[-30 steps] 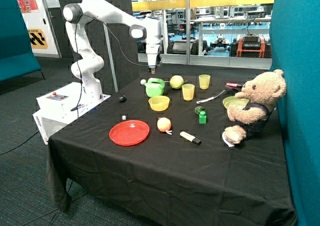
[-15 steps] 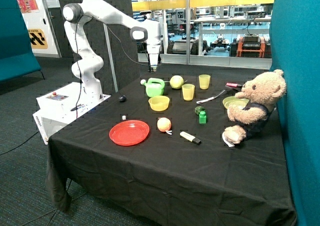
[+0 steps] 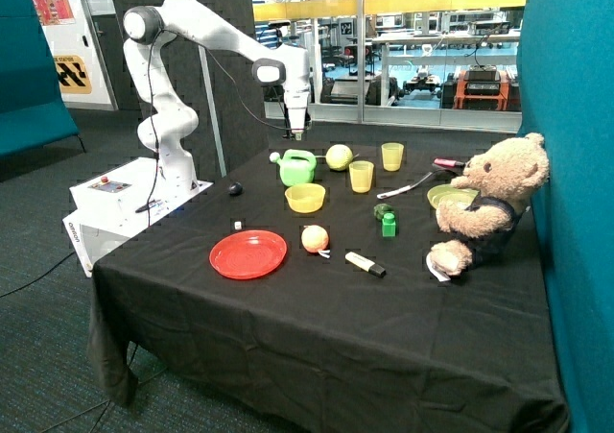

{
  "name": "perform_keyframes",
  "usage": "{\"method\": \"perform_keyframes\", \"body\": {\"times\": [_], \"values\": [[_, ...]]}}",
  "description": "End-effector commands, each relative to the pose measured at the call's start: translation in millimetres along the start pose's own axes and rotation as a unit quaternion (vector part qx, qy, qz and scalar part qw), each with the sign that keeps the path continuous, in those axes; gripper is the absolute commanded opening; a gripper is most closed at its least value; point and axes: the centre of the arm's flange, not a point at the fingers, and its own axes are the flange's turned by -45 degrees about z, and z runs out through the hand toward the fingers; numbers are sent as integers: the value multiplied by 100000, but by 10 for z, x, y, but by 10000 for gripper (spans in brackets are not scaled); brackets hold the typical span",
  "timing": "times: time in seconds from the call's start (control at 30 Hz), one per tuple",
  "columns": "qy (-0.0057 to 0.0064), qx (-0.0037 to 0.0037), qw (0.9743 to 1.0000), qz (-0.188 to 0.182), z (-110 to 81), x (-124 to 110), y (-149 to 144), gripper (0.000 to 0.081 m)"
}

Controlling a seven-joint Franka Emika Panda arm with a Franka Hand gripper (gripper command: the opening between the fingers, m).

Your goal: Roll the dices in the bowl

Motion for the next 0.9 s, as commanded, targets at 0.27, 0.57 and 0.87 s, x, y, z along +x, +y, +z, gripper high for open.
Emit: {"method": "perform_keyframes", "body": {"times": [0.27,0.57,0.87], "values": [[-164,7,100000,89,491,27,-333,488],[-164,6,99998,580,660,-6,-381,525],[-163,8,100000,-73,724,-78,-517,544]]}}
